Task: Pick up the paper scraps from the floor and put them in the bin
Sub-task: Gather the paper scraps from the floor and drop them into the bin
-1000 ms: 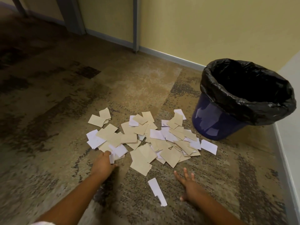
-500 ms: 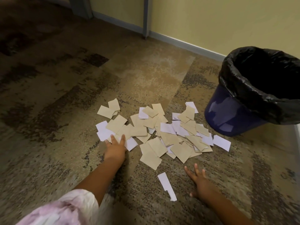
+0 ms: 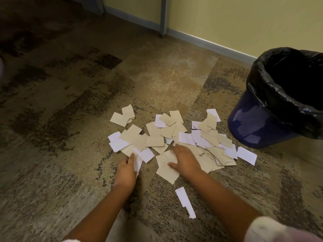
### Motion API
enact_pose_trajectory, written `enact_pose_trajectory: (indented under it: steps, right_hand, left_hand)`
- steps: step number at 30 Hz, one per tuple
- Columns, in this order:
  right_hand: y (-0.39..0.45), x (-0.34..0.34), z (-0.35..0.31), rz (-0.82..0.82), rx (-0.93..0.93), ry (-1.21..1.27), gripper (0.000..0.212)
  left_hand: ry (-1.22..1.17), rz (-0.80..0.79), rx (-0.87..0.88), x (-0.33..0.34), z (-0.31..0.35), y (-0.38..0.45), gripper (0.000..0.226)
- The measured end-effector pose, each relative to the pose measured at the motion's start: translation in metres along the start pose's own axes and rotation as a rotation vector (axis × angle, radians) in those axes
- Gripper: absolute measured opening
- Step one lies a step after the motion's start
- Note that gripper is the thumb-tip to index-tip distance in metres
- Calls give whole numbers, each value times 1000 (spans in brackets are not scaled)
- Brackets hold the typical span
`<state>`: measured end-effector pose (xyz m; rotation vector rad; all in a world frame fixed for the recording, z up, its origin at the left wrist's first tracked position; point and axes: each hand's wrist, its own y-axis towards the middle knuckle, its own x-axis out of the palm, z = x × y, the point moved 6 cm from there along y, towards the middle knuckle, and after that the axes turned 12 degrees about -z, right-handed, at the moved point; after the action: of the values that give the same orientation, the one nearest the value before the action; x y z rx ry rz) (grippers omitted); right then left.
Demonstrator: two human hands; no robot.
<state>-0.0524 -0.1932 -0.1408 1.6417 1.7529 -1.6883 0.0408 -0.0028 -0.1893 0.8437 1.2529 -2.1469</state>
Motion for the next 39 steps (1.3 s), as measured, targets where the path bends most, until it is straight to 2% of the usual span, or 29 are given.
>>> enact_pose_trajectory:
  steps: [3, 5, 7, 11, 15, 18, 21, 25, 28, 31, 32, 35, 39]
  right_hand:
    - [22, 11, 0, -172, 107, -115, 99]
    - [25, 21, -3, -155, 95, -165, 104]
    - [23, 33, -8, -119, 61, -226, 98]
    - [10, 57, -11, -147, 29, -289, 71]
    - [-8, 57, -1, -177, -2, -68, 59]
    - [-24, 34, 21, -29, 27, 292, 48]
    - [-45, 12, 46, 57, 102, 461, 39]
    - [-71, -5, 65, 97, 166, 592, 52]
    - [-87, -10, 65, 77, 138, 680, 47]
    - [-101, -13, 57, 43, 98, 698, 38]
    - [-105, -15, 54, 39, 83, 701, 36]
    - [-114, -23, 42, 50, 4, 743, 31]
    - [-128, -42, 41, 109, 21, 725, 49]
  left_hand:
    - [-175, -18, 54, 3, -14, -16, 58]
    - [-135, -46, 52, 11, -19, -27, 58]
    - [-126, -73, -17, 22, -21, -34, 61]
    - [-239, -94, -152, 39, -16, -48, 58]
    - [-320, -115, -233, 51, -14, -60, 51]
    - [-353, -130, -208, 54, -7, -68, 52]
    - [-441, -122, -165, 55, 6, -77, 56]
    - [-602, -121, -140, 52, 31, -92, 48]
    - [-817, -123, -145, 45, 53, -103, 40]
    - [-1241, -257, -146, 42, 77, -114, 34]
    - [-1294, -323, -135, 40, 85, -117, 34]
    - [-1287, -410, -86, 32, 103, -126, 34]
    - [-1219, -296, -43, 14, 107, -133, 33]
